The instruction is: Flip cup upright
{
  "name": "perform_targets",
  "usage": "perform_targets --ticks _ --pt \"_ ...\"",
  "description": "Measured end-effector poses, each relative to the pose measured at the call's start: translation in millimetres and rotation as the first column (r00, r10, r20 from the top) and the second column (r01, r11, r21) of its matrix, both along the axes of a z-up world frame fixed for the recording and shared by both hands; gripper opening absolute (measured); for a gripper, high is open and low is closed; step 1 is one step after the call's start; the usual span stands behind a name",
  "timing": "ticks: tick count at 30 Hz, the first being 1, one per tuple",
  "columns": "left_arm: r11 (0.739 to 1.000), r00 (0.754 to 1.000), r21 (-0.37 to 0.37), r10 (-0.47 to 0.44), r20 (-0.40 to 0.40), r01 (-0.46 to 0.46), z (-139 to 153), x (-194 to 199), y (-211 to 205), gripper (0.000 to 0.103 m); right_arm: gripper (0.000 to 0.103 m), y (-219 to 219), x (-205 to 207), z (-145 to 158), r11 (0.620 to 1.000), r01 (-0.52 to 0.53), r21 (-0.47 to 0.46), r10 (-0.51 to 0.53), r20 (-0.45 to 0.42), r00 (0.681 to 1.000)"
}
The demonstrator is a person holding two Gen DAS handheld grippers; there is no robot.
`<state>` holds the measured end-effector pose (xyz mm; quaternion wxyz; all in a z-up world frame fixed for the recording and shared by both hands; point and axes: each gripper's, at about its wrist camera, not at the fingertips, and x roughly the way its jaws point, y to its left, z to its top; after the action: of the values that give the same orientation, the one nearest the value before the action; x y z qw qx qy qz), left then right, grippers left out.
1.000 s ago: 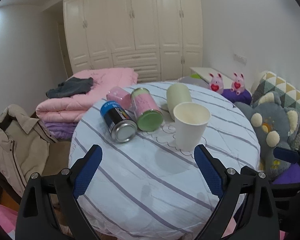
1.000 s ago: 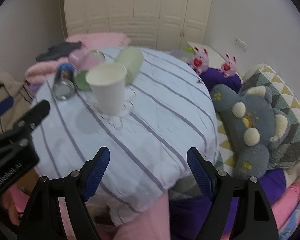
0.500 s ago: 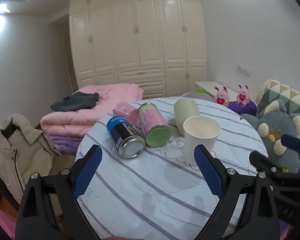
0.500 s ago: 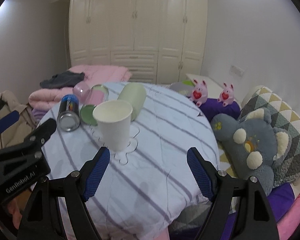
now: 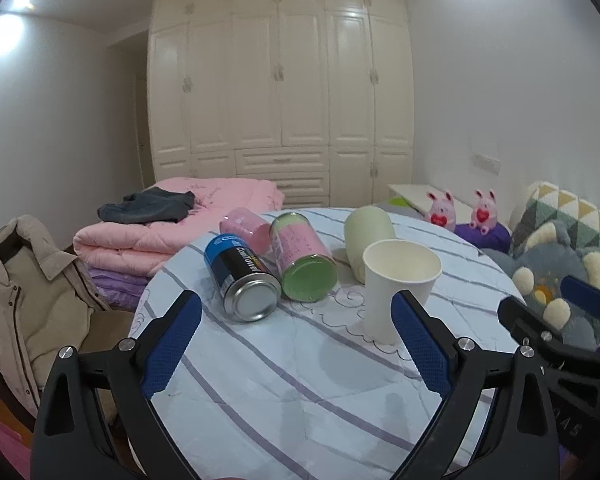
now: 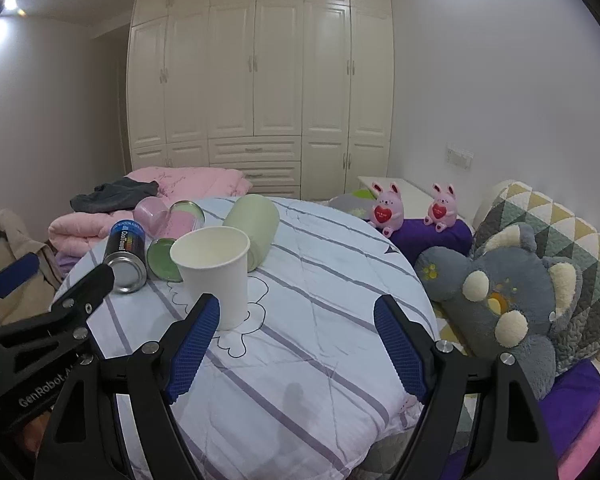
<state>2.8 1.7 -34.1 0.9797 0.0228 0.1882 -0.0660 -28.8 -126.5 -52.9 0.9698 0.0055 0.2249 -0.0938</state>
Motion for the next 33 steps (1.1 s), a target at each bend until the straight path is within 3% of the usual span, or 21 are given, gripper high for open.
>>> perform_targets --ticks 19,33 --pt "1.0 0.998 -0.004 0.015 0.06 -0.015 -1.5 -8.5 3.8 0.102 0.081 -2.4 -3.2 -8.4 0.999 0.029 -0.021 -0.029 0.021 0.999" --pt "1.0 0.998 -0.001 0.021 0.055 -0.02 -0.2 -9.0 4.8 0.102 0.082 -3.9 -3.3 -8.4 0.999 0.026 -0.021 -0.026 0.008 1.0"
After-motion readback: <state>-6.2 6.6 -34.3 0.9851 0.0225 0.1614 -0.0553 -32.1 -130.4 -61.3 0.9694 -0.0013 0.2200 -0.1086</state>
